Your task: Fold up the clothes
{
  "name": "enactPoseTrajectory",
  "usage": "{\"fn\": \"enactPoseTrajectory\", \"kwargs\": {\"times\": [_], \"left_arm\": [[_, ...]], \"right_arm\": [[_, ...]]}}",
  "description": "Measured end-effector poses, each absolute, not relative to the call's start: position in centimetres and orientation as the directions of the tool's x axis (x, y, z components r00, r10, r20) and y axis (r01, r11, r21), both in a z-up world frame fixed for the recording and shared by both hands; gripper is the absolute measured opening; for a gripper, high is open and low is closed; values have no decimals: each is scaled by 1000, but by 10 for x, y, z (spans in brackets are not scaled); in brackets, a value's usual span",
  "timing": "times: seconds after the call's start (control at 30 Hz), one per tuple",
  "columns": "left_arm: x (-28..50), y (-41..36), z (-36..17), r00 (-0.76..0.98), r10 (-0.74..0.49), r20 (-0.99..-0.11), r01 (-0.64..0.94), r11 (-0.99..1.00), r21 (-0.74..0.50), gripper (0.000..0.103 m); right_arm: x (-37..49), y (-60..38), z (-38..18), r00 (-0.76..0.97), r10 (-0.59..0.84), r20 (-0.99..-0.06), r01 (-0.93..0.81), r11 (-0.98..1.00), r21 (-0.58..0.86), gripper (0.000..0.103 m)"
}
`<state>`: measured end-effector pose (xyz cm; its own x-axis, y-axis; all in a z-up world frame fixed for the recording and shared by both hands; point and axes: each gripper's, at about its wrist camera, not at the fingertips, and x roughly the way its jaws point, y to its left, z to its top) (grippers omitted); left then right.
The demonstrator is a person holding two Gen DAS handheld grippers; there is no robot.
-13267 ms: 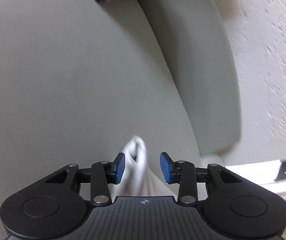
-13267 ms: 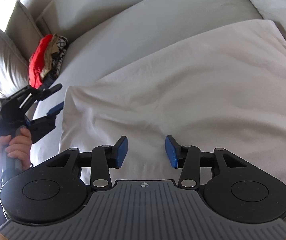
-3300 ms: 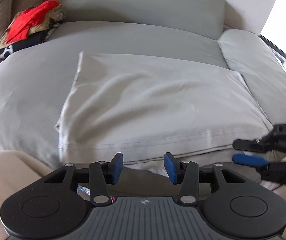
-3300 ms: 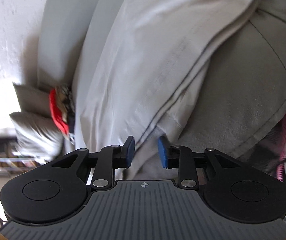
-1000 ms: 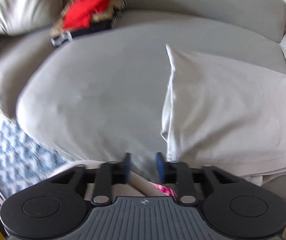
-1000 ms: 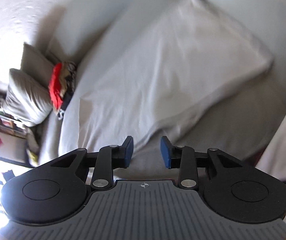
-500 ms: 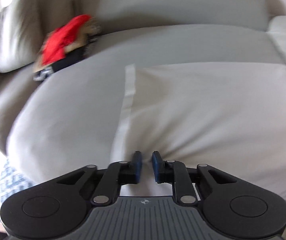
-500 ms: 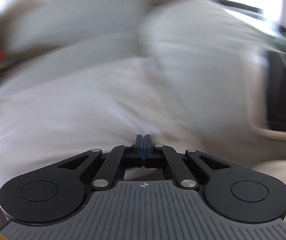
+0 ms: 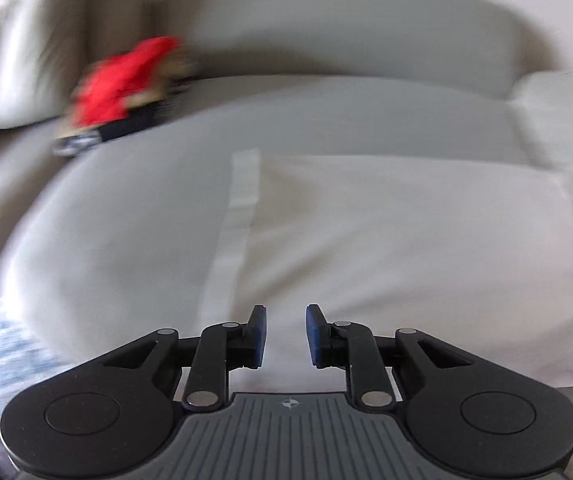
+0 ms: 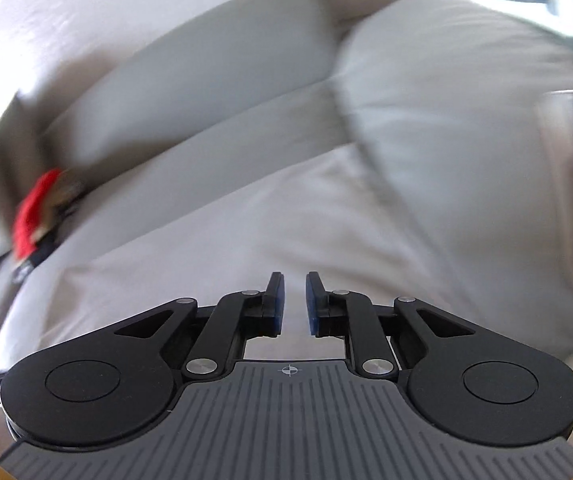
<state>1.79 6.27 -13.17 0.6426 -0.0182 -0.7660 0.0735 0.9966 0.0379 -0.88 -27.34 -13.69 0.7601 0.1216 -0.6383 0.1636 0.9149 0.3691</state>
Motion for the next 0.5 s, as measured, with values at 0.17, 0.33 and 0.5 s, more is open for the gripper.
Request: {"fn": "enactPoseTrajectory", "kwargs": {"times": [0.17,0.33,0.5], "left_arm": [[39,11,-153,683,-89,-725,224,970,92,28],[67,45,-165,632,60,-773,60,990,125,31],[84,82,-148,589,139,-796,-36,989,146,30]], "right_arm": [[30,-258,-163,756,130,-642,126,933,337,3],[42,-315,-182,709,-140,-691,373,906,199,0],[43,-344,-163,673,-93,-734,441,846,298,11]]}}
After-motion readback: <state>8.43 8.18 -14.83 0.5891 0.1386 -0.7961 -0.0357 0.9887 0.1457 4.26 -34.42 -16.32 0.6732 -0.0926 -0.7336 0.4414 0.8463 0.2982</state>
